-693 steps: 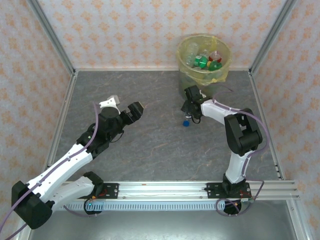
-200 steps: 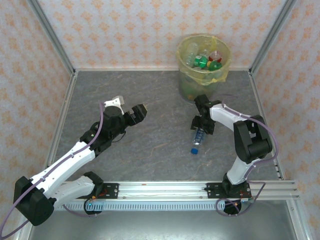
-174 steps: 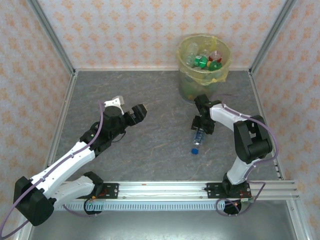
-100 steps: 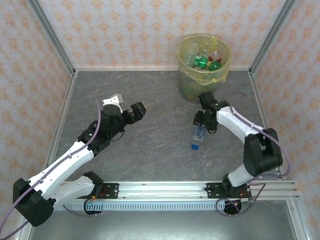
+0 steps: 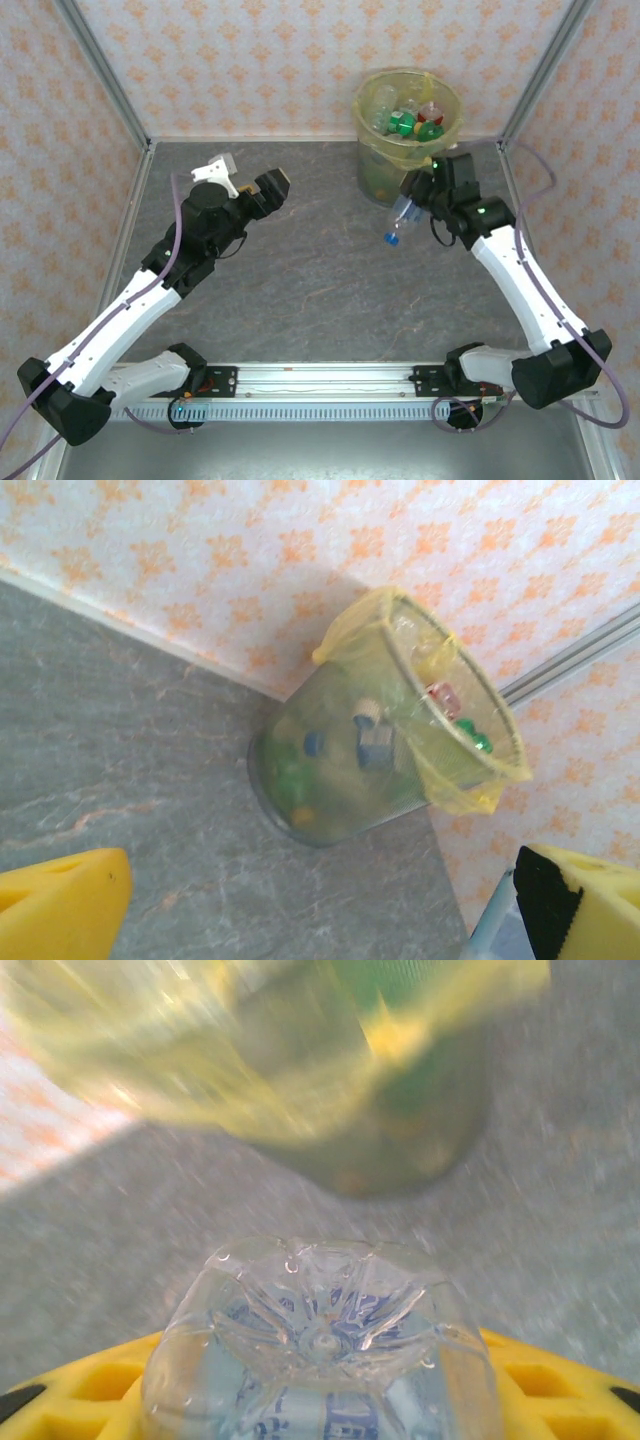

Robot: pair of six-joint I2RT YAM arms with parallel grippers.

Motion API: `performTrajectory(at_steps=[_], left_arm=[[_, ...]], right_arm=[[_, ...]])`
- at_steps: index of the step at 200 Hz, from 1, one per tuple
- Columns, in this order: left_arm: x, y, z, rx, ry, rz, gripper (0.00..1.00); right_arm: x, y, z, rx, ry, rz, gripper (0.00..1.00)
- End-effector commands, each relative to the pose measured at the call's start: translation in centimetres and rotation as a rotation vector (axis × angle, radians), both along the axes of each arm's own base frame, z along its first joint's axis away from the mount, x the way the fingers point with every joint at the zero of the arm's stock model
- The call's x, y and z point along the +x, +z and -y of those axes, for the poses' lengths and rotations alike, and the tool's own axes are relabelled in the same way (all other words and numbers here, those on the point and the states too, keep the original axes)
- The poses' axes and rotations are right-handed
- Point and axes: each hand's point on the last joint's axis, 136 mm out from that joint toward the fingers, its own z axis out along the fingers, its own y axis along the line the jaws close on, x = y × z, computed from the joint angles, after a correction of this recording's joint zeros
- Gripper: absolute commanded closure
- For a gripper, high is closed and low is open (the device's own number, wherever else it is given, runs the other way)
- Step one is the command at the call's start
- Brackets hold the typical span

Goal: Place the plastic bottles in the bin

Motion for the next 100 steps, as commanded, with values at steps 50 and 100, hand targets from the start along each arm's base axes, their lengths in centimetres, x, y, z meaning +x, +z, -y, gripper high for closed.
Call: performTrajectory(at_steps=[50, 100], left_arm=[[-0.3, 2.9, -0.1, 0.01, -0.018, 0.072, 0.01], [-1.0, 4.1, -0.1, -0.001, -0.037, 0.1, 0.01]], right_arm=[[4.0, 17.6, 2.8, -0.047, -0.165, 0.429, 0.51], [7.0, 21.6, 4.3, -0.156, -0.291, 0.594, 0.5]])
